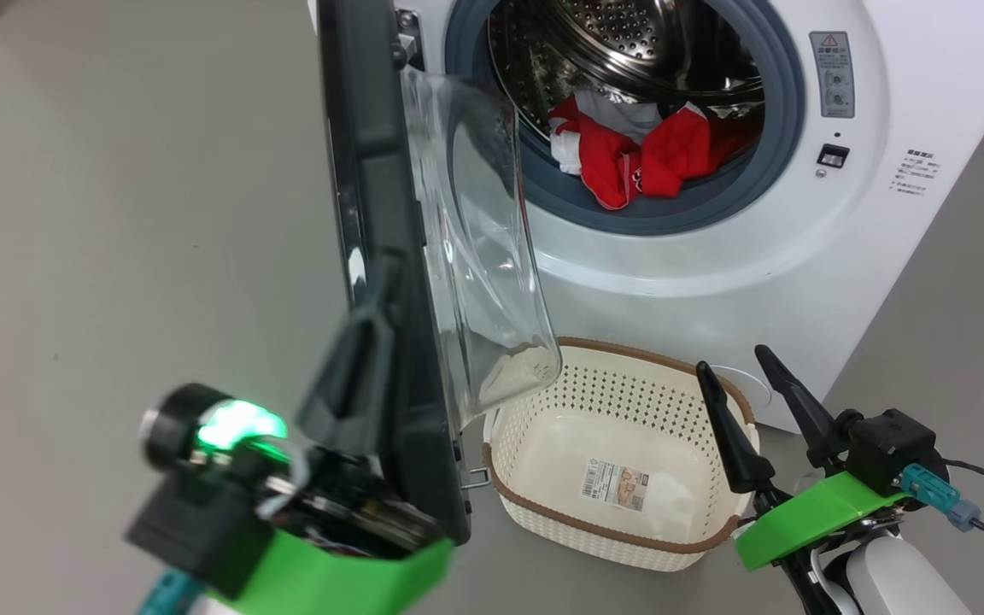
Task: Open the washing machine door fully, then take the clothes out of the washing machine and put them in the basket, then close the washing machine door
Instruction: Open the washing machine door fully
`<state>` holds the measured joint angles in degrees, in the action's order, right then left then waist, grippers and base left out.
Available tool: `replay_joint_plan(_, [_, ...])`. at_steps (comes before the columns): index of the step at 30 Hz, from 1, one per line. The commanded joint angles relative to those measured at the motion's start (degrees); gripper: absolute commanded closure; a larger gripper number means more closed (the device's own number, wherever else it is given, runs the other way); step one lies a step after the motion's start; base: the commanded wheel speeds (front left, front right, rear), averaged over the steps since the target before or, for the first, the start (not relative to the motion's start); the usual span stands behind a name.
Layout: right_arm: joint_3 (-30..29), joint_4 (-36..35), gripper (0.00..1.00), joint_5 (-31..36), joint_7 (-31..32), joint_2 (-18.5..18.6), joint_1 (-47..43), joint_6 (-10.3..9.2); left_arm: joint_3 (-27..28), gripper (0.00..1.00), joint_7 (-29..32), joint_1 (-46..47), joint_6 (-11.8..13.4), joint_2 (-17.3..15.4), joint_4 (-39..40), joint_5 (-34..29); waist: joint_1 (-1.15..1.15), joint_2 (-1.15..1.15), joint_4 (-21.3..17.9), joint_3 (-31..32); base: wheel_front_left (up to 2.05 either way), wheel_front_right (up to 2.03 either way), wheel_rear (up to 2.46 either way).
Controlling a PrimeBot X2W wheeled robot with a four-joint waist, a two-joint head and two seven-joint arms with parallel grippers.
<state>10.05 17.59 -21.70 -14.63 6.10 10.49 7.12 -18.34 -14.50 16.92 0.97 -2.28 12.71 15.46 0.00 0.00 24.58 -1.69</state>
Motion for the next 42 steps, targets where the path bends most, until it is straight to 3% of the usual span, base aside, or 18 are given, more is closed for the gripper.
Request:
replay_joint_plan(1, [1.26, -1.17, 0.00, -0.69, -0.37, -0.26, -0.34, 0.36, -0.45, 1.00, 1.35, 1.11, -0.38, -0.60, 1.69, 1.08, 0.00, 0.00, -0.34, 0.01, 0.00, 0.00, 0.00])
replay_joint_plan(11, [0.47, -1.75, 0.00, -0.49, -0.37, -0.52, -0.18, 0.36, -8.76, 1.00, 9.82, -1.68, -1.14, -0.60, -2.08, 4.28, 0.00, 0.00, -0.91, -0.95, 0.00, 0.00, 0.00])
replay_joint_plan(16, [0.65, -2.04, 0.00, -0.65, -0.37, -0.37, 0.28, 0.36, -10.55, 1.00, 10.02, -3.20, -0.43, -0.60, -5.94, 5.95, 0.00, 0.00, -1.01, -1.93, 0.00, 0.00, 0.00])
replay_joint_plan(26, [0.51, -2.01, 0.00, -0.77, -0.37, 0.13, 0.72, 0.36, -8.97, 1.00, 9.53, -3.45, 3.56, -0.97, -12.05, 4.78, 0.00, 0.00, -0.79, -3.18, 0.00, 0.00, 0.00])
replay_joint_plan(42, [0.39, -1.36, 0.00, -0.71, -0.37, 0.43, 0.54, 0.36, -4.94, 1.00, 10.41, -4.33, 8.44, -2.68, -12.00, 4.95, 0.00, 0.00, 3.14, -3.54, 0.00, 0.00, 0.00])
